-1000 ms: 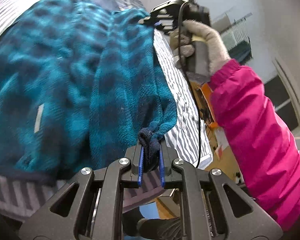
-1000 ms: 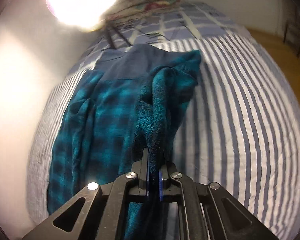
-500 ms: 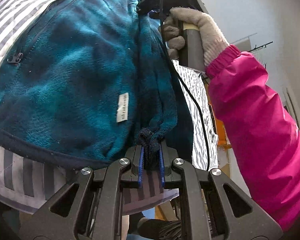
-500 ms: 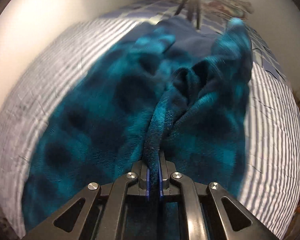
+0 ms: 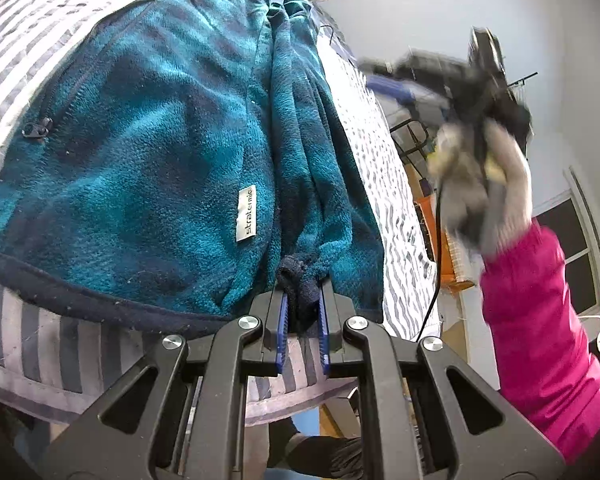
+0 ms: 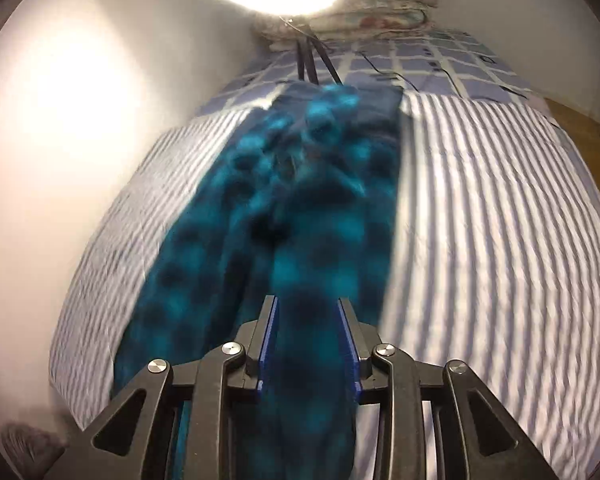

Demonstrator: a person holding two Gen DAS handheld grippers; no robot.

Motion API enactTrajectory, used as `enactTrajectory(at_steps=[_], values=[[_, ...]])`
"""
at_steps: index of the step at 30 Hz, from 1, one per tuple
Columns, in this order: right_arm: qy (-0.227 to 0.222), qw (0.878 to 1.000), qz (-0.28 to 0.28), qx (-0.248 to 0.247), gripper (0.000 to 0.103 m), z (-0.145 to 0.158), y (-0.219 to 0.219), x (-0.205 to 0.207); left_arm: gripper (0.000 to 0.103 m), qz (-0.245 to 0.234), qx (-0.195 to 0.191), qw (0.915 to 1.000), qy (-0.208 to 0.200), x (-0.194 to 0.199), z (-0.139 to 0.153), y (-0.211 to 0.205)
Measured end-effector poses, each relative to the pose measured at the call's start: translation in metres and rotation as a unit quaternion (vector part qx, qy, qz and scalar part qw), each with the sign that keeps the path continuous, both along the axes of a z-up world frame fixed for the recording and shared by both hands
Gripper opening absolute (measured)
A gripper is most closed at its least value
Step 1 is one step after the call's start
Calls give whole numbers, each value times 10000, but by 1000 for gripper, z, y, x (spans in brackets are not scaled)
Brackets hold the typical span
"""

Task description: Fold large clothes

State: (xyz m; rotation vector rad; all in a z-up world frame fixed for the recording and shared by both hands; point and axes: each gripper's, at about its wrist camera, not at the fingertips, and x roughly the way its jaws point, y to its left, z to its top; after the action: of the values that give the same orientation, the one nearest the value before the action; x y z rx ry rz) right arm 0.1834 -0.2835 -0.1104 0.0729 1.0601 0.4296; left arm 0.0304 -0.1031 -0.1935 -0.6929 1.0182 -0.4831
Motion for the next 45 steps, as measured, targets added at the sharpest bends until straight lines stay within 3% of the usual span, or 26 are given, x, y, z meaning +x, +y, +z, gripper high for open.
enactTrajectory(at_steps=[7,12,15,16,18,20,22,26,29,31,34,35,37,38,39,40,42,45], values=[[291,9987,366,224,28,-20,3,-70,11,17,220,9996,-184,-6,16,-2],[599,9954,734,155,28,-59,45,-94,11,-215,580,9980,-131,-15,20,0],[588,9950,760,274,28,-58,49,-100,12,-423,722,9964,-139,-25,31,11],[621,9941,775,434,27,-51,44,-103,16,-397,759,9962,-179,-27,34,16],[561,9935,736,656,29,-34,26,-111,47,-184,885,9955,-295,-28,44,39],[411,9948,584,727,36,-20,7,-115,58,95,1000,9944,-332,-23,48,63],[285,9963,232,775,51,-7,-23,-126,58,317,1147,9926,-232,-14,45,84],[406,9961,-96,773,60,-12,-54,-148,58,518,970,9932,375,19,14,120],[841,9907,-290,1029,60,-35,-73,-160,58,538,812,9927,709,31,-10,128],[1145,9835,-311,1368,60,-53,-74,-165,58,590,457,9927,947,37,-26,131],[1355,9766,-212,1654,59,-69,-66,-169,58,551,102,9942,914,39,-28,132],[1410,9745,-189,1734,59,-74,-63,-170,57,483,37,9947,903,41,-28,129],[1530,9705,-131,1860,52,-82,-56,-172,40,314,-3,9958,863,42,-25,122],[1583,9688,-81,1907,50,-86,-51,-171,18,209,170,9963,810,43,-24,114],[1623,9677,2,1928,36,-87,-44,-170,10,151,392,9965,719,43,-20,108],[1619,9690,39,1866,21,-87,-38,-169,8,138,508,9964,659,42,-15,105],[1497,9748,59,1653,10,-78,-30,-169,6,242,495,9971,528,35,2,109],[1061,9856,188,1302,7,-47,-25,-178,6,423,615,9971,117,21,35,126]])
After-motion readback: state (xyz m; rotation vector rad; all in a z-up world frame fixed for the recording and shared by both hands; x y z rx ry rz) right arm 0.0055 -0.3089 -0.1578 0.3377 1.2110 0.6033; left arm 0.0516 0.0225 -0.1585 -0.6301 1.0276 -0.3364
